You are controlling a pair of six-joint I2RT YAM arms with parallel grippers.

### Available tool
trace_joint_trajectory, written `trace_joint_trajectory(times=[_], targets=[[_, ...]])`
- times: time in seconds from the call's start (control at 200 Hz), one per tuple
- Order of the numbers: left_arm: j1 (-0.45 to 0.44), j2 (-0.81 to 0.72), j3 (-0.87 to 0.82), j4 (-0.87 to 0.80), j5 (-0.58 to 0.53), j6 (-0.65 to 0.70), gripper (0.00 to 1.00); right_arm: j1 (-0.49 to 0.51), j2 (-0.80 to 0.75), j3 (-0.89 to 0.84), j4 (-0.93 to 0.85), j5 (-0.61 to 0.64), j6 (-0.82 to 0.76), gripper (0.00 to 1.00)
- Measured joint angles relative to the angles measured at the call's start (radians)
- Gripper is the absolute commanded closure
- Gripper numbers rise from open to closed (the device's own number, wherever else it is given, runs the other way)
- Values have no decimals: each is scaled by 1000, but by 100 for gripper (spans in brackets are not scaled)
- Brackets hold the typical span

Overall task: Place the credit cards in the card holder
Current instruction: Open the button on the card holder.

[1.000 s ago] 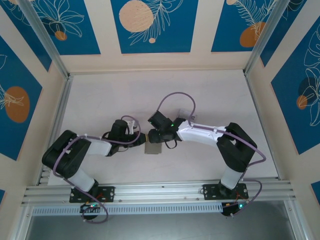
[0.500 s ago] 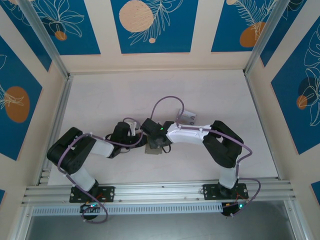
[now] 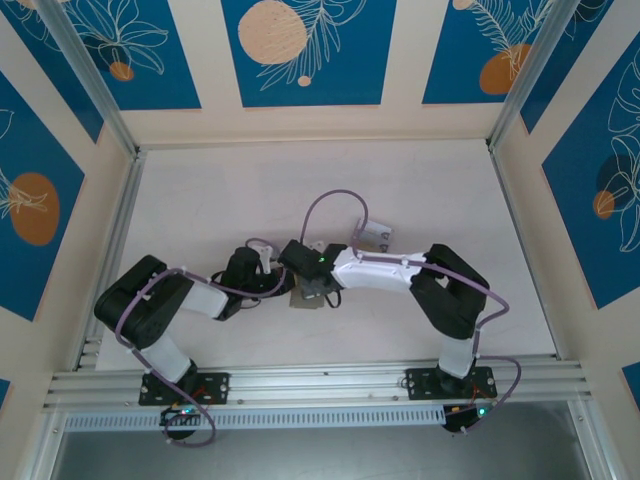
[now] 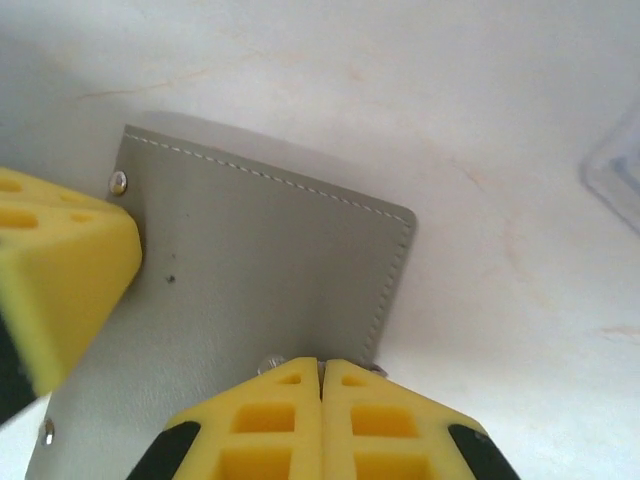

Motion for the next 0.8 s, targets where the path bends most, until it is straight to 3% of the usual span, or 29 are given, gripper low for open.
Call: trace_joint_trajectory(times=[0.125,0.38,0.5,0.655,0.8], targets=[[-4,0,-6,13,-8,0,100,-44,-128,-91,34,-54,1,100],[-47,0,-11,29,-39,-3,100,-166,-198,-304,166,-162,68,58],[-58,-1,-11,29,-60,-11,100,-145,-206,-346,174,-137,99,60],[-68,-7,-16,31,-83,-16,100,-83,-311,-333,149,-64,109,78],[-75,-9,-17,31,-98,-16,100,-55,-347,-229,114,-56,81,78]])
